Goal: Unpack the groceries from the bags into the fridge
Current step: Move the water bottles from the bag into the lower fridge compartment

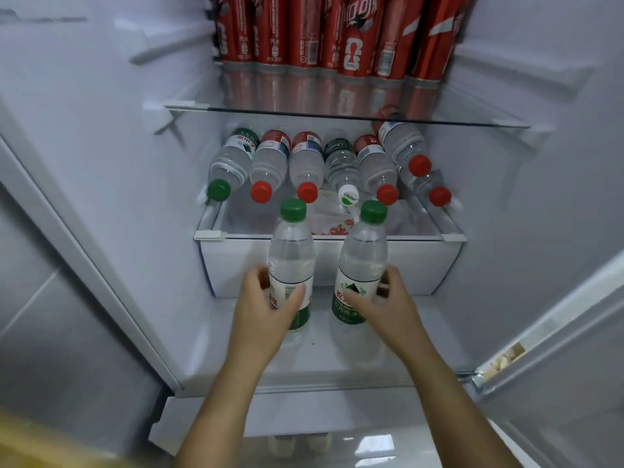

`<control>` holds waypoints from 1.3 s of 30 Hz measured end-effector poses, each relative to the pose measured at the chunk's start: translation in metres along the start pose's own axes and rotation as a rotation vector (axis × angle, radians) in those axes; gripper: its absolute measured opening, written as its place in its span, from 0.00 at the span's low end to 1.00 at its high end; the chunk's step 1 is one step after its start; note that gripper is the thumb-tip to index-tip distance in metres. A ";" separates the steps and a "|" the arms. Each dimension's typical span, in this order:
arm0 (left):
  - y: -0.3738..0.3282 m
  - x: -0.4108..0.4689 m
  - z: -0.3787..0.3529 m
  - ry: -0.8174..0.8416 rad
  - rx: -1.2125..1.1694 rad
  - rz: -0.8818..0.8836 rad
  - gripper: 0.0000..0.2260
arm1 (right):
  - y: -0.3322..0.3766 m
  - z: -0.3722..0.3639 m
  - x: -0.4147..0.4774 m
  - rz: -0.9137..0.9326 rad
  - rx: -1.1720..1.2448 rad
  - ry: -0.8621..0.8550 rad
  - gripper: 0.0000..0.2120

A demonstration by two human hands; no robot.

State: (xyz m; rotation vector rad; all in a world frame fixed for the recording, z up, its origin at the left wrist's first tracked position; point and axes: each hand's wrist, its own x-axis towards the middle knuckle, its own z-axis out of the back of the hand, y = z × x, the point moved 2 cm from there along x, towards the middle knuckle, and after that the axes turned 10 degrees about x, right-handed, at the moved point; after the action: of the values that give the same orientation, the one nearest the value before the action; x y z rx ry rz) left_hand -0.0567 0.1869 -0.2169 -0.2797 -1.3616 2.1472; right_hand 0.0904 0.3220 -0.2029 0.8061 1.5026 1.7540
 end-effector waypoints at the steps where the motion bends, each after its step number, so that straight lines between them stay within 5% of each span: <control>1: -0.008 0.003 0.008 -0.032 0.044 -0.046 0.21 | 0.013 0.007 0.001 0.018 -0.048 -0.007 0.22; 8: -0.089 0.035 0.044 -0.188 0.124 -0.330 0.20 | 0.099 0.021 0.020 0.254 -0.403 -0.155 0.23; 13: -0.110 0.061 0.025 -0.058 0.150 -0.294 0.05 | 0.117 -0.002 0.048 0.149 -0.787 -0.032 0.16; 15: -0.107 0.060 0.018 -0.062 0.117 -0.234 0.06 | 0.115 -0.006 0.050 0.162 -0.812 -0.053 0.13; 25: -0.102 0.058 0.017 -0.088 0.060 -0.188 0.05 | 0.140 0.031 0.028 0.320 -0.431 -0.238 0.13; 39: -0.102 0.057 0.016 -0.096 0.049 -0.182 0.03 | 0.165 0.044 -0.018 0.899 0.174 -0.728 0.07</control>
State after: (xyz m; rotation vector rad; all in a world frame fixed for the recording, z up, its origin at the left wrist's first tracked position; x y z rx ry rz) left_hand -0.0748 0.2390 -0.1126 -0.0318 -1.3313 2.0611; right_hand 0.1198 0.3156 -0.0338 2.1665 0.8187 1.5693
